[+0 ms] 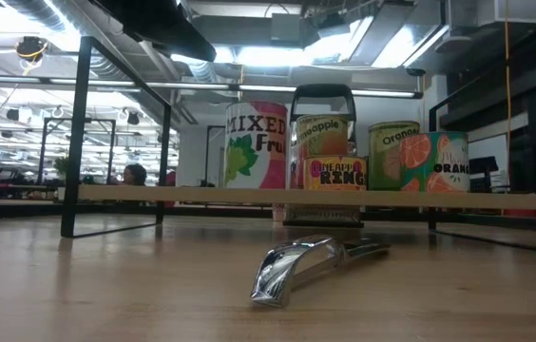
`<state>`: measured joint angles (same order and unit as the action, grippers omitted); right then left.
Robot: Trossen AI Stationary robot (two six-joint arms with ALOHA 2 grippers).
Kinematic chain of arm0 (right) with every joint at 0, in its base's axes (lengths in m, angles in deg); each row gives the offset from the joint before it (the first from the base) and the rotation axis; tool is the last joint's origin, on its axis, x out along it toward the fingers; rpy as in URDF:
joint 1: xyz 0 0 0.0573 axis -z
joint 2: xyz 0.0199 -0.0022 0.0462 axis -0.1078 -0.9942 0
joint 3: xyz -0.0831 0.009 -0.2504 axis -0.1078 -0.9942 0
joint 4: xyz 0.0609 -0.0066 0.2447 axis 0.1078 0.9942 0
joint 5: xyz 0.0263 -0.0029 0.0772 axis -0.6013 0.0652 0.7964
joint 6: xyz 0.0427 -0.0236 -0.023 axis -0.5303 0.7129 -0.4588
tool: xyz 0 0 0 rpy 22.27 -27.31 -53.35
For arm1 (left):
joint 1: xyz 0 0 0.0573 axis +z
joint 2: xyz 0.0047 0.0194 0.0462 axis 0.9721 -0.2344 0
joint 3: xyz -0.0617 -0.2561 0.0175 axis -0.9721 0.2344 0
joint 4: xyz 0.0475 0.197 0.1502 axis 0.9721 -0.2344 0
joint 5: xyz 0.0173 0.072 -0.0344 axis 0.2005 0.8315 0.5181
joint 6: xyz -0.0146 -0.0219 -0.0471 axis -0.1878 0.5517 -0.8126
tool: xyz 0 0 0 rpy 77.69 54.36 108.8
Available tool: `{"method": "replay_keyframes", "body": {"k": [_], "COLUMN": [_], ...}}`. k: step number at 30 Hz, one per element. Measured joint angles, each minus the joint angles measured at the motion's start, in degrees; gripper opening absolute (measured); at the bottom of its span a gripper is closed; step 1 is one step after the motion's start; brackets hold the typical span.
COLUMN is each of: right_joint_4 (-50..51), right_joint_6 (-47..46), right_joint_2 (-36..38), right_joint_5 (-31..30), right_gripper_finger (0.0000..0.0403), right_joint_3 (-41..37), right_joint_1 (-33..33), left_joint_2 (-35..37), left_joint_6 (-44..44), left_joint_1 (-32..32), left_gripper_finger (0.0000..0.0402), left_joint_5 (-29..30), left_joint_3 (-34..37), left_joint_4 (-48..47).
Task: Pick and place cans onto a shelf
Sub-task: Put the canned peaches on the shelf
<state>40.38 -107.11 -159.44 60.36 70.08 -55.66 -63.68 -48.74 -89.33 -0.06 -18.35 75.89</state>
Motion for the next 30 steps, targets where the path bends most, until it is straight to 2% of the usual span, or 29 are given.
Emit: {"method": "replay_keyframes", "body": {"k": [18,27,30], "right_joint_4": [0.5,0.6,0.6], "right_joint_6": [0.0,0.1,1.2], "right_joint_2": [0.0,0.0,-0.1], "right_joint_5": [0.1,0.3,2.1], "right_gripper_finger": [0.0008,0.0005,0.0004], "right_joint_3": [0.0,-0.1,-0.2], "right_joint_1": [0.0,0.0,0.0], "left_joint_2": [0.0,0.0,0.0], "left_joint_6": [0.0,0.0,0.0], "left_joint_1": [0.0,0.0,0.0], "left_gripper_finger": [0.0055,0.0055,0.0055], "left_joint_5": [0.0,0.0,0.0], "left_joint_3": [0.0,0.0,0.0], "left_joint_4": [0.0,0.0,0.0]}}
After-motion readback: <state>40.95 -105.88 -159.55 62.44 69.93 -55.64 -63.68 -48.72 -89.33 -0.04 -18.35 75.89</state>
